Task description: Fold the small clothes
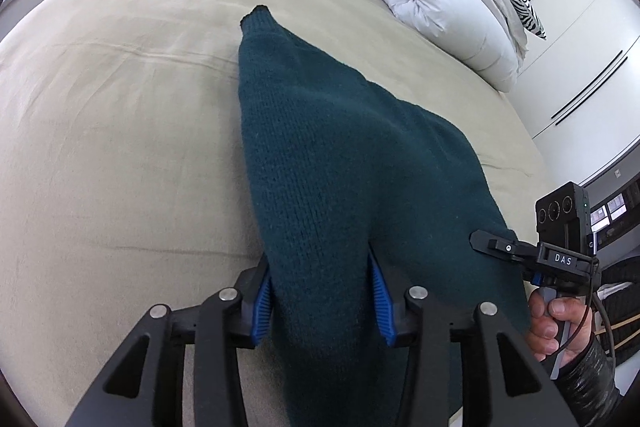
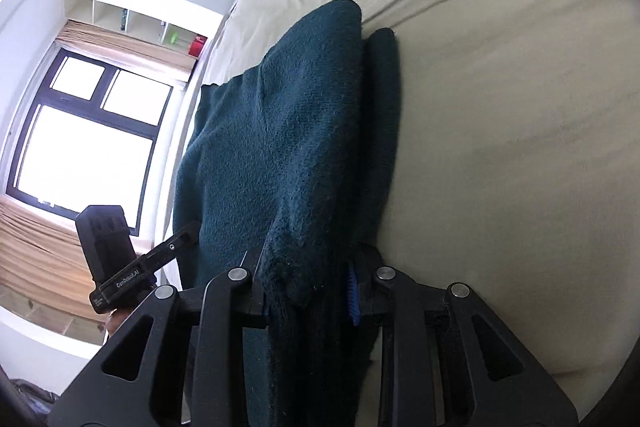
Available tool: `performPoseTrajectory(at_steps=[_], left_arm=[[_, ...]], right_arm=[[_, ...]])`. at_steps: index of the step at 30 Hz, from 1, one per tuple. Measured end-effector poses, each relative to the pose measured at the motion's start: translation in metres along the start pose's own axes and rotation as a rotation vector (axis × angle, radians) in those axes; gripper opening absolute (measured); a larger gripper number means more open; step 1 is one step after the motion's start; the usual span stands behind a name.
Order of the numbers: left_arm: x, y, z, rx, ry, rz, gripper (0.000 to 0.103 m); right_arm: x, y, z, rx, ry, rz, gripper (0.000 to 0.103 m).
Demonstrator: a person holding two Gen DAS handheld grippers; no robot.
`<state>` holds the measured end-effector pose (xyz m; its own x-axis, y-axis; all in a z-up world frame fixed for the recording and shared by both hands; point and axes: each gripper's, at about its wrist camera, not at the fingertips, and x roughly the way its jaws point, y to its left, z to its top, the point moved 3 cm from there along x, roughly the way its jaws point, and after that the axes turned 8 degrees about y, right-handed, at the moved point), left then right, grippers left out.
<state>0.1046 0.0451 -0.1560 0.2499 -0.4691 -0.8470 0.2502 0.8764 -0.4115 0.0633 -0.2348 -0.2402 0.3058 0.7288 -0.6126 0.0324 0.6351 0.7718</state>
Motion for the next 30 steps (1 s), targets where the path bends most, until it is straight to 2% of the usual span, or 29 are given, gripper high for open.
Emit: performPoseTrajectory(at_steps=[14,20,22,24,26,29,30], left_arm=[[-0.002,-0.001,-0.004,0.005,-0.024,0.055,0.051],[-0.009,-0.003,-0.006,-0.004,-0.032,0.071,0.053],[-0.015,-0.004,-0.008,0.001,-0.047,0.085,0.053],[-0.024,-0.006,-0.012,0.008,-0.073,0.104,0.053],[-0.038,-0.009,-0.018,0.020,-0.118,0.146,0.052],[-0.063,-0.015,-0.025,0.058,-0.200,0.210,0.052],[-0.071,-0.018,-0.026,0.074,-0.230,0.230,0.056]], right_arm=[[-0.003,0.000,0.009,-0.009,-0.019,0.006,0.024],[-0.015,0.003,0.005,0.009,-0.036,-0.016,0.032],[-0.025,0.003,0.001,0.006,-0.058,-0.045,0.038],[-0.039,0.004,-0.005,0.000,-0.092,-0.092,0.048],[-0.053,0.005,-0.011,-0.008,-0.131,-0.137,0.052],[-0.077,0.011,-0.021,-0.030,-0.202,-0.248,0.053],[-0.086,0.014,-0.024,-0.041,-0.235,-0.299,0.054]])
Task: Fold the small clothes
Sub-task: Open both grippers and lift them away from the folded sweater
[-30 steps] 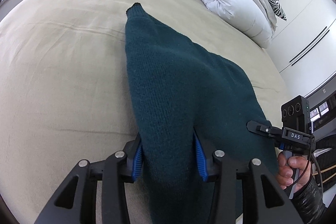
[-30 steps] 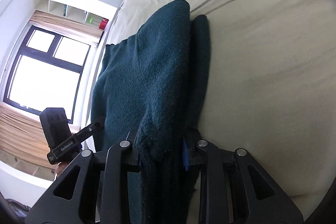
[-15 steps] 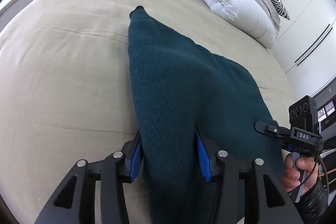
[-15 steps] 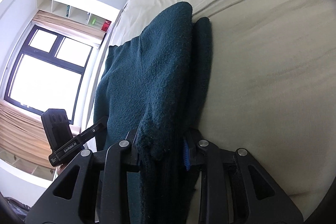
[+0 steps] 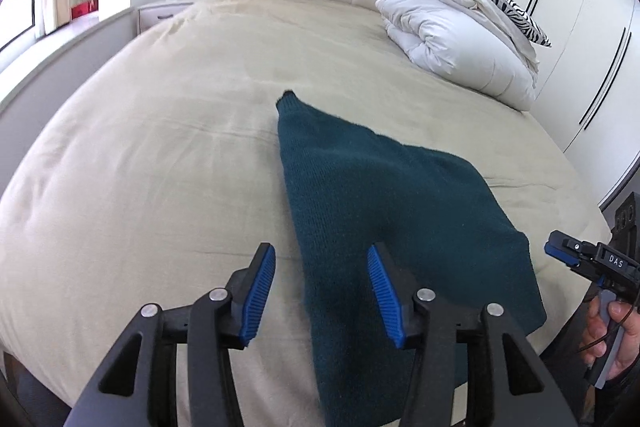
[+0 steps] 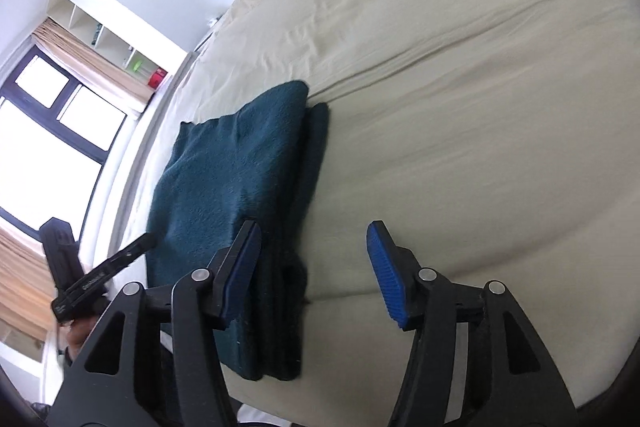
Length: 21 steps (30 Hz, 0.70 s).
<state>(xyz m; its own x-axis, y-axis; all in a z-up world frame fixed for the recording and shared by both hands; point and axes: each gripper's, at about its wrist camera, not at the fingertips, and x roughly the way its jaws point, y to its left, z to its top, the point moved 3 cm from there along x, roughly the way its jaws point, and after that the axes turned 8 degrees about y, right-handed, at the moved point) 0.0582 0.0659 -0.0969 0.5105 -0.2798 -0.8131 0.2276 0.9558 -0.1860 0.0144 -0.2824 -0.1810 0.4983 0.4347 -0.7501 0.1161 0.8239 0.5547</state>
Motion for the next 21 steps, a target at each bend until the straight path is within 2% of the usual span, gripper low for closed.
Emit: performPoseTrajectory(at_steps=[1,3,4,5,6,7,9,10,11,13,15,16,18,21], left_arm=[[-0.010,-0.002,0.001,0.016,-0.037,0.028,0.060],[-0.034,-0.009,0.004,0.052,-0.143,0.104,0.078],[-0.047,-0.014,0.005,0.072,-0.205,0.131,0.083],[-0.060,-0.019,0.006,0.093,-0.268,0.155,0.096],[-0.073,-0.024,0.008,0.111,-0.328,0.180,0.103],[-0.087,-0.030,0.007,0.131,-0.397,0.208,0.103],[-0.107,-0.042,0.010,0.175,-0.485,0.248,0.103],[-0.116,-0.047,0.011,0.190,-0.517,0.276,0.103],[-0.123,-0.051,0.013,0.194,-0.536,0.303,0.103],[-0.137,-0.056,0.017,0.187,-0.570,0.333,0.103],[-0.150,-0.056,0.019,0.168,-0.587,0.334,0.103],[-0.153,-0.055,0.020,0.151,-0.561,0.344,0.103],[-0.152,-0.055,0.025,0.146,-0.503,0.330,0.103],[-0.146,-0.051,0.025,0.108,-0.465,0.320,0.103]], right_arm=[[-0.008,0.001,-0.001,-0.011,-0.029,-0.023,0.054],[-0.026,0.007,-0.002,-0.032,-0.101,-0.049,0.054],[-0.035,0.012,-0.003,-0.045,-0.141,-0.065,0.054],[-0.042,0.016,-0.002,-0.056,-0.172,-0.081,0.054],[-0.050,0.023,-0.003,-0.076,-0.212,-0.100,0.057],[-0.059,0.033,-0.003,-0.106,-0.260,-0.121,0.062],[-0.076,0.051,-0.005,-0.155,-0.358,-0.166,0.083],[-0.084,0.061,-0.007,-0.180,-0.414,-0.194,0.086],[-0.092,0.069,-0.008,-0.202,-0.460,-0.215,0.093],[-0.110,0.090,-0.012,-0.245,-0.570,-0.272,0.103],[-0.125,0.109,-0.014,-0.272,-0.660,-0.327,0.103],[-0.131,0.117,-0.014,-0.293,-0.684,-0.345,0.103],[-0.138,0.132,-0.012,-0.333,-0.688,-0.346,0.103],[-0.142,0.151,-0.009,-0.372,-0.643,-0.299,0.103]])
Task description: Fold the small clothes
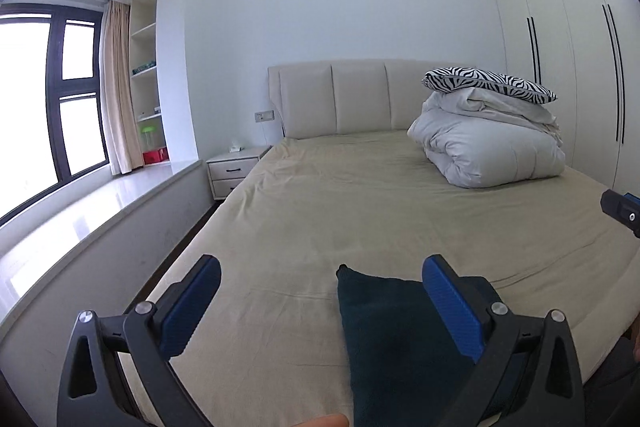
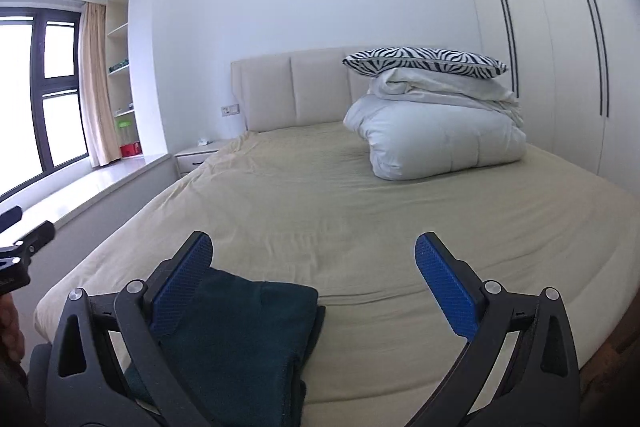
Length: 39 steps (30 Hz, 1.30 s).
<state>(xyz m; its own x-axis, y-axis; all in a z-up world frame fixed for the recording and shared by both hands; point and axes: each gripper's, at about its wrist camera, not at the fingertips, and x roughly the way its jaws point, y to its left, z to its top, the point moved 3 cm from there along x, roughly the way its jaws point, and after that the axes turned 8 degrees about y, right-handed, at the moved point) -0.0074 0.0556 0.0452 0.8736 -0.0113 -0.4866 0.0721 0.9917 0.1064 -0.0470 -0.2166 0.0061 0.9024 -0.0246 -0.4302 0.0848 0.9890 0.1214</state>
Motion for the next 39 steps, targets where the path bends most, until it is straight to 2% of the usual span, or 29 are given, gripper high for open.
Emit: performPoseTrajectory(at_steps=[3,6,8,10,17,23,28,34,39], left_arm=[[0.019,-0.003,-0.013,-0.001,0.112,-0.013,0.103],[0.038,-0.006,-0.032,-0.037,0.232,-0.075,0.103],[0.053,-0.009,-0.047,-0.055,0.316,-0.065,0.103],[0.061,-0.012,-0.061,-0.043,0.366,-0.040,0.103],[0.078,-0.016,-0.091,-0.015,0.448,0.000,0.103],[0.091,-0.014,-0.109,-0.042,0.513,-0.026,0.103],[0.097,-0.016,-0.118,-0.029,0.533,-0.023,0.103],[0.106,-0.015,-0.126,-0.039,0.570,-0.028,0.103],[0.106,-0.013,-0.126,-0.043,0.569,-0.030,0.103]], right_arm=[[-0.007,0.014,0.009,0.027,0.004,0.062,0.103],[-0.009,0.029,0.012,0.036,0.036,0.104,0.103],[0.000,0.036,0.008,0.034,0.100,0.101,0.103],[0.012,0.041,-0.001,0.015,0.151,0.072,0.103],[0.067,0.037,-0.055,0.006,0.366,-0.056,0.103],[0.106,0.024,-0.104,0.038,0.520,-0.113,0.103],[0.123,0.023,-0.126,0.038,0.554,-0.118,0.103],[0.135,0.026,-0.135,0.022,0.580,-0.111,0.103],[0.132,0.030,-0.136,0.019,0.584,-0.106,0.103]])
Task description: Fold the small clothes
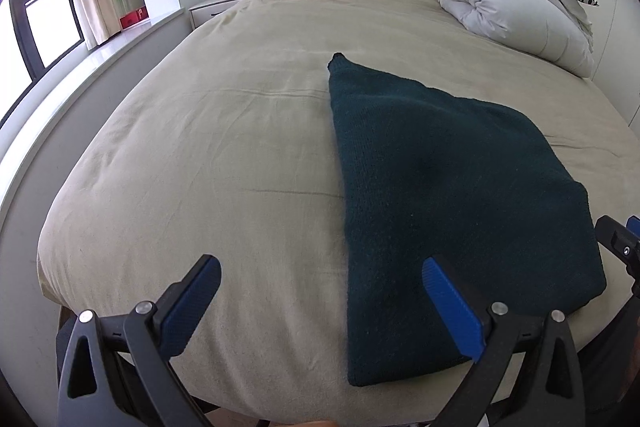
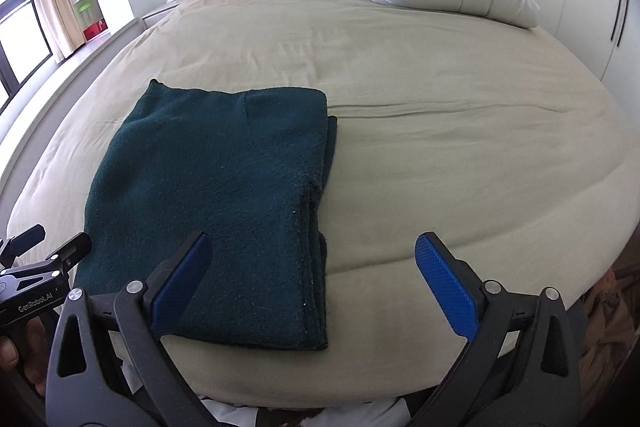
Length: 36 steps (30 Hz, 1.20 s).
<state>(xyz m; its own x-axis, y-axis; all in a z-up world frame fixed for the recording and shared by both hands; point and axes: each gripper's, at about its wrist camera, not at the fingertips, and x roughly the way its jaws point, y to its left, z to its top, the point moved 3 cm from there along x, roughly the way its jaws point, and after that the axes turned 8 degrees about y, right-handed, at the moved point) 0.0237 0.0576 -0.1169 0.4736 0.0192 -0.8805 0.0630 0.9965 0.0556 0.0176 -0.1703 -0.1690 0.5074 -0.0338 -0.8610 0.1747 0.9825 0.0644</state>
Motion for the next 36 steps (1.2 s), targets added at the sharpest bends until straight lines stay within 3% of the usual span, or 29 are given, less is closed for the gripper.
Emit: performPoseTrajectory(at_steps=[36], left_arm=[[0.0009,0.0014,0.0003,-0.006,0.003,-0.004,0.103]], right_arm=[[-0.0050,0.0103,-0.0043,-0.002,0.017,0.017,0.103]])
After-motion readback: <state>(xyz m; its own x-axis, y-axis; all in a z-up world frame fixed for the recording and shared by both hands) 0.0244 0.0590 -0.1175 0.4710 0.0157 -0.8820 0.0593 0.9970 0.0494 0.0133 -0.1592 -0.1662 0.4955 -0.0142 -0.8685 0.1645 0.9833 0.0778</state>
